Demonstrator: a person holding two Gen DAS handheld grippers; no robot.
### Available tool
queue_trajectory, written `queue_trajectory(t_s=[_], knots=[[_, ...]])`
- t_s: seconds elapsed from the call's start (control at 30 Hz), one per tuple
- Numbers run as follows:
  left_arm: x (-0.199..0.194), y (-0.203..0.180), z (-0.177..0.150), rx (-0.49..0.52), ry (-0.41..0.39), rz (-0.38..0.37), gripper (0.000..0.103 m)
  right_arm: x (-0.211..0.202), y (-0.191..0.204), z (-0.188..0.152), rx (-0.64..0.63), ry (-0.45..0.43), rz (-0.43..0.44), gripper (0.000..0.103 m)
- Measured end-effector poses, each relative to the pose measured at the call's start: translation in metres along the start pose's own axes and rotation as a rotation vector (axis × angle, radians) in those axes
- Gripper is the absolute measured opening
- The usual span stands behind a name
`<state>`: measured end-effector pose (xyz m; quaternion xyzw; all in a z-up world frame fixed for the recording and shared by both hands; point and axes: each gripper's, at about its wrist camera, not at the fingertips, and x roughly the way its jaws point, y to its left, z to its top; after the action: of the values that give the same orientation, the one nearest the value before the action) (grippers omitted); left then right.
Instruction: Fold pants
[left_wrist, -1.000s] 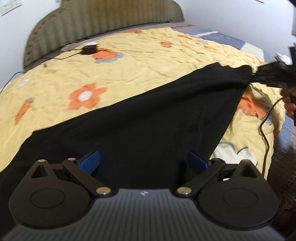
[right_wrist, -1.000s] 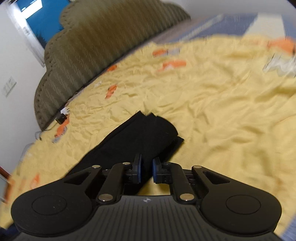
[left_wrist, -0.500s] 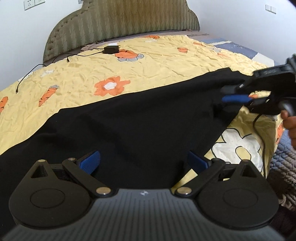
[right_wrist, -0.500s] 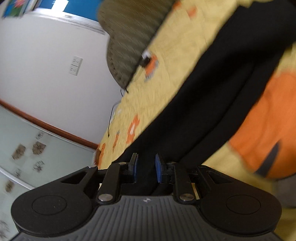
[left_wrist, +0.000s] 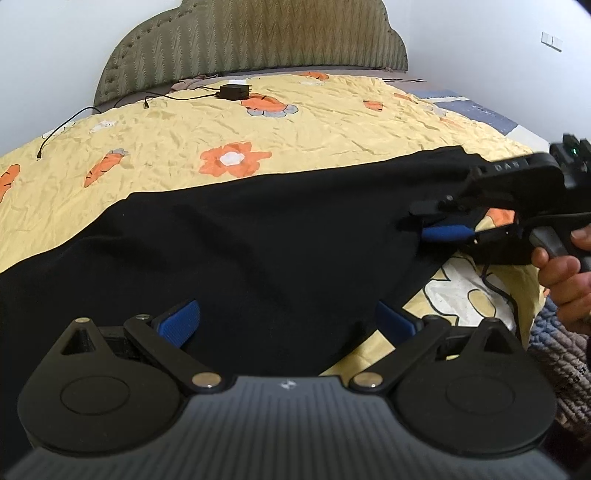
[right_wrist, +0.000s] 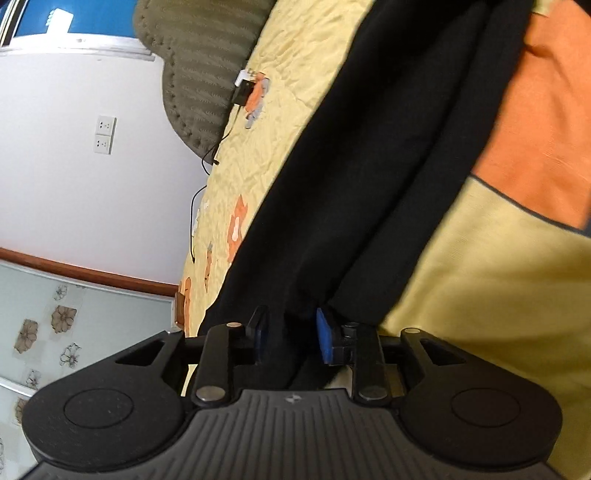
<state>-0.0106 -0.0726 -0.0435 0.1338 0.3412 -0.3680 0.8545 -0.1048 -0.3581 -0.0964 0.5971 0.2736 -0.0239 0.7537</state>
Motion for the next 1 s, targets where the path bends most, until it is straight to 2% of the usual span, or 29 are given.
queue_trajectory(t_s=[0.13, 0.17, 0.2, 0.4, 0.43, 0.53, 0.63, 0.7, 0.77, 0.83, 0.93, 1.0], knots=[[-0.003, -0.006, -0.004, 0.024, -0.017, 0.018, 0.101, 0.005, 0.015, -0.008, -0.142, -0.049, -0.009, 0.027], [-0.004, -0.007, -0.004, 0.032, -0.019, 0.023, 0.101, 0.005, 0.018, -0.010, -0.169, -0.051, -0.007, 0.016], [-0.004, -0.007, -0.005, 0.036, -0.020, 0.027, 0.101, 0.001, 0.019, -0.013, -0.173, -0.060, 0.012, 0.013], [-0.008, -0.002, -0.003, 0.013, -0.025, 0.020, 0.101, -0.028, 0.033, -0.025, -0.246, -0.092, 0.151, 0.009], [-0.008, -0.002, -0.002, 0.008, -0.027, 0.016, 0.101, -0.030, 0.033, -0.026, -0.246, -0.096, 0.139, 0.009], [-0.007, 0.000, 0.004, -0.016, -0.023, -0.017, 0.101, -0.024, 0.024, -0.028, -0.271, -0.040, -0.002, 0.010], [-0.002, -0.006, 0.012, -0.007, -0.039, -0.021, 0.101, -0.023, 0.014, -0.028, -0.270, 0.001, -0.070, 0.012], [0.005, -0.010, 0.016, -0.001, -0.030, -0.024, 0.101, -0.027, 0.013, -0.024, -0.258, -0.029, -0.043, 0.012], [0.009, -0.017, 0.018, 0.012, -0.029, -0.042, 0.101, -0.028, 0.012, -0.017, -0.225, -0.054, -0.020, 0.024], [0.011, -0.026, 0.019, 0.037, -0.032, -0.059, 0.101, -0.025, 0.009, -0.011, -0.199, -0.071, -0.048, 0.035], [0.015, -0.046, 0.023, 0.073, -0.040, -0.097, 0.101, -0.025, 0.004, -0.004, -0.162, -0.074, -0.030, 0.036], [0.019, -0.060, 0.025, 0.091, -0.036, -0.136, 0.101, -0.029, 0.002, 0.001, -0.146, -0.113, -0.025, 0.037]])
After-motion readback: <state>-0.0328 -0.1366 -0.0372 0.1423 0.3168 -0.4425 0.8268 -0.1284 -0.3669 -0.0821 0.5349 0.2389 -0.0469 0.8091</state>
